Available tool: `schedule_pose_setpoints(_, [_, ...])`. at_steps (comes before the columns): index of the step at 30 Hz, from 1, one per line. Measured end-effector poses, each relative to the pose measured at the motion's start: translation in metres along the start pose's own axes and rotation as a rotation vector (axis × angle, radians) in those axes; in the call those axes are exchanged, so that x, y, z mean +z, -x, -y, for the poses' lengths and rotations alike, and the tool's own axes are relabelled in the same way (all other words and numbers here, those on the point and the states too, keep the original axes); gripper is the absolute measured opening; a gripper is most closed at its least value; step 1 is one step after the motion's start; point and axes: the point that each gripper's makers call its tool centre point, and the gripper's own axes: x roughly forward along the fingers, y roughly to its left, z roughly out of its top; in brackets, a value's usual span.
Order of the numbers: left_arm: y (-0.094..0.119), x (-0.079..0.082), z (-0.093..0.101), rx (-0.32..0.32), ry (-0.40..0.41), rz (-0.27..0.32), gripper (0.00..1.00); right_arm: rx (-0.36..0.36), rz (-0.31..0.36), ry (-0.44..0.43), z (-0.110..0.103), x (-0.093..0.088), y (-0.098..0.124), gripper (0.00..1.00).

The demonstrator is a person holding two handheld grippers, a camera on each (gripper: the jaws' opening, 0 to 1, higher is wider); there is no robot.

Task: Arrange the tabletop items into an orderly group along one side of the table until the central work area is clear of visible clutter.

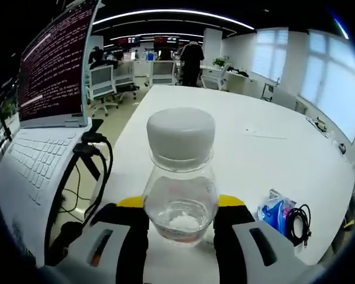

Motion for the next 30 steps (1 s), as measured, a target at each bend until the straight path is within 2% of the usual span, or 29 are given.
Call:
schedule_pose_setpoints(8, [-0.033,0.008,-0.007,0.021,0.002,-0.014,0.42,-0.003,-0.027,-0.021,0.009,-0.01,0.0,0.53])
schedule_pose_setpoints(16, [-0.059,0.012,0.001,0.026,-0.016,-0.01,0.42,-0.005,-0.036,-0.036,0.015,-0.01,-0.001,0.53])
schedule_pose_setpoints(19, [-0.064,0.005,0.006,0.024,-0.048,-0.021,0.42,-0.009,-0.03,-0.045,0.017,-0.007,-0.002,0.53])
schedule_pose_setpoints(21, [-0.065,-0.004,0.006,0.024,-0.035,-0.045,0.42,-0.016,-0.032,-0.045,0.02,-0.007,-0.002,0.53])
schedule_pose_setpoints(22, [-0.064,0.004,0.004,0.048,-0.031,0.013,0.42,-0.017,-0.031,-0.046,0.021,-0.007,-0.002,0.53])
schedule_pose_setpoints(23, [-0.06,-0.004,0.007,0.037,-0.039,-0.025,0.42,-0.018,-0.029,-0.048,0.022,-0.006,-0.001,0.53])
schedule_pose_setpoints(24, [-0.06,-0.001,0.007,0.049,-0.07,-0.002,0.42,-0.019,-0.027,-0.052,0.022,-0.006,-0.001,0.53])
schedule_pose_setpoints(30, [-0.057,-0.003,0.006,0.055,-0.052,-0.011,0.42,-0.019,-0.037,-0.051,0.025,-0.008,-0.004,0.53])
